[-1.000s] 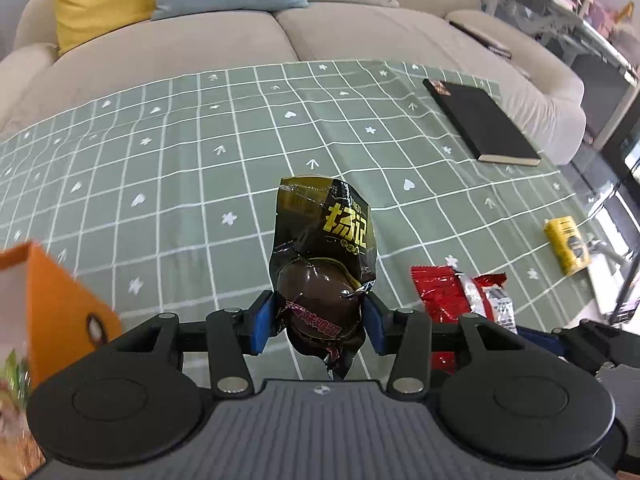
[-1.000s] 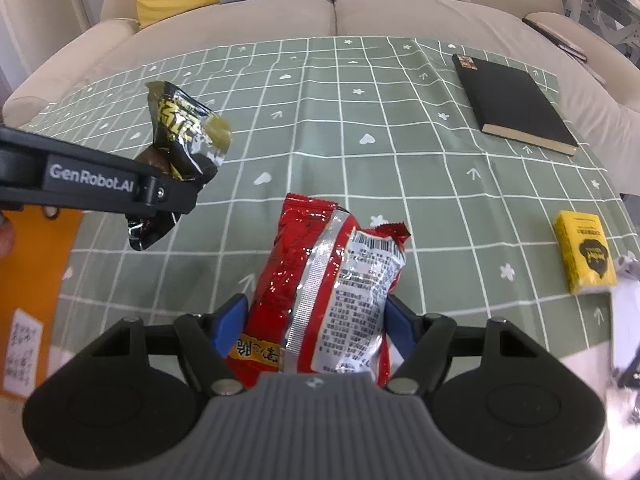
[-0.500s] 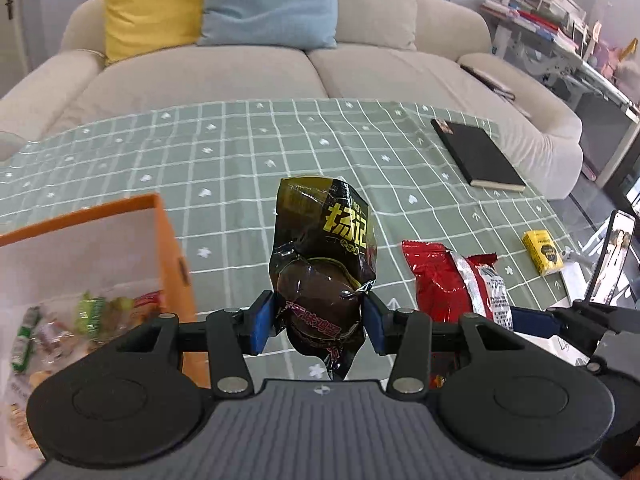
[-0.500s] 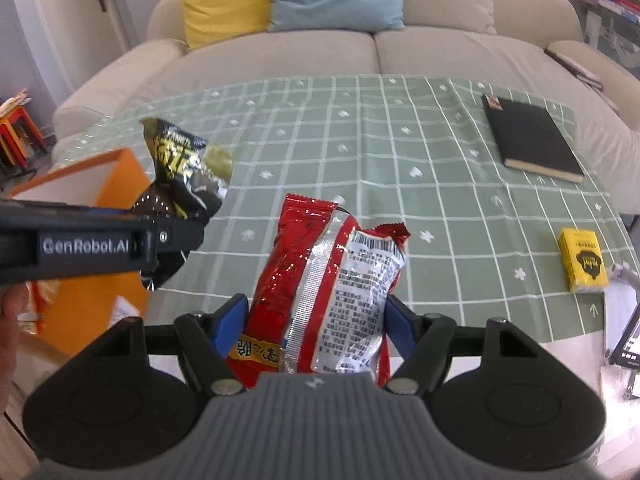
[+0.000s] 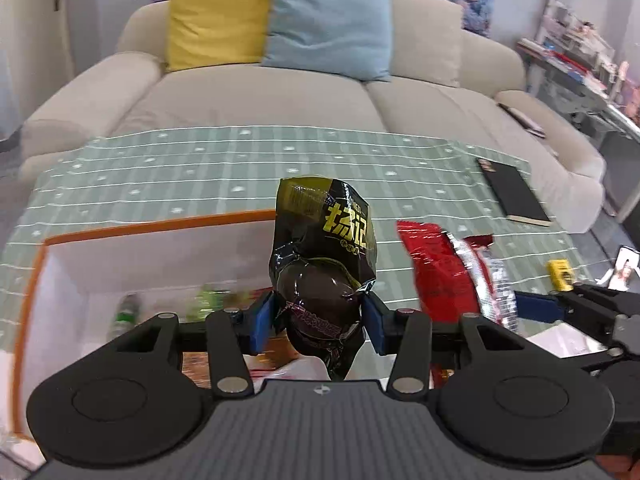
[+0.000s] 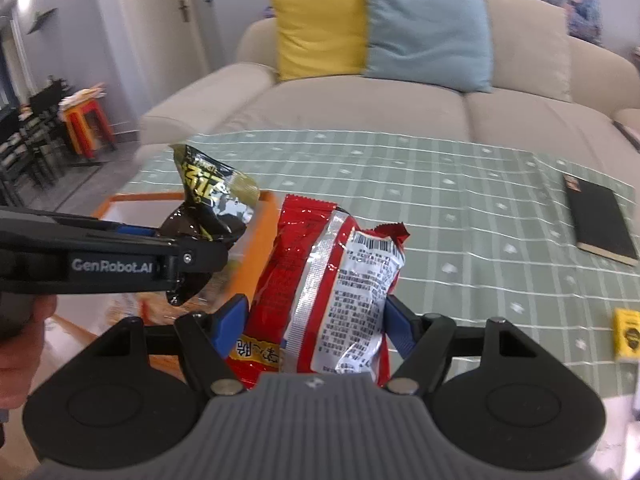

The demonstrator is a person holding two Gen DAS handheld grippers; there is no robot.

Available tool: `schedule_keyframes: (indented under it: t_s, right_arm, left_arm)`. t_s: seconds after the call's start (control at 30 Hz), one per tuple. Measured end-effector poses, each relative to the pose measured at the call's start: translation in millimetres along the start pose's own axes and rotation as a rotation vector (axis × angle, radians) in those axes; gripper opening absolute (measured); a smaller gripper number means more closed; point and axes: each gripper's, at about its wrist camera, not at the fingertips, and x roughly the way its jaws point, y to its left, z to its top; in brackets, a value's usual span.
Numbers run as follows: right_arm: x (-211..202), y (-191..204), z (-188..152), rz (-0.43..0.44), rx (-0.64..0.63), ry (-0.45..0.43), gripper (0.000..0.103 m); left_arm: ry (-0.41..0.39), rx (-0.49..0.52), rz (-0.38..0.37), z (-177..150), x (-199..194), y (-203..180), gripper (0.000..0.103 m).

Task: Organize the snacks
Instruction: 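Carry the egg pack and sausage bag over the orange box with both tools, then open left tool dropping the egg pack while right tool releases the sausage bag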

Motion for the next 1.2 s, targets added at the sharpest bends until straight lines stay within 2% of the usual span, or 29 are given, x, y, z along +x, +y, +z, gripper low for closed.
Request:
schedule_keyframes:
  t_s: [0.1,0.37,0.63,0.87,1.2]
  right_arm:
    - [4.2,19.7,8.0,0.034,-0.020,-0.002,0.070]
    - [32.0,67.3,24.2,0.082,-0.104,0.039,0.070]
    - [84.4,116.4,29.9,0.066,-0.310,0.112,0.070]
    - [131.3,127.8,25.5,0.032,-0.415,0.193,0.070]
    - [171.0,125.0,16.8,-0.013,-0.460,0.252,0.070]
  left_arm:
    - [0.007,-0.016,0.058,-0.6,-3.4,20.0,0.053]
    - [0.039,-0.068,0.143,-3.4,-2.6,73.7,0.053]
    - [0.120,-0.069,0.199,-8.3,23.8,104.8,0.053]
    - [0.208,-0.087,0.211,-15.0,49.6,122.4,0.054]
    - [0.319,-0.081,0.220,-28.7,78.4,129.0,0.056]
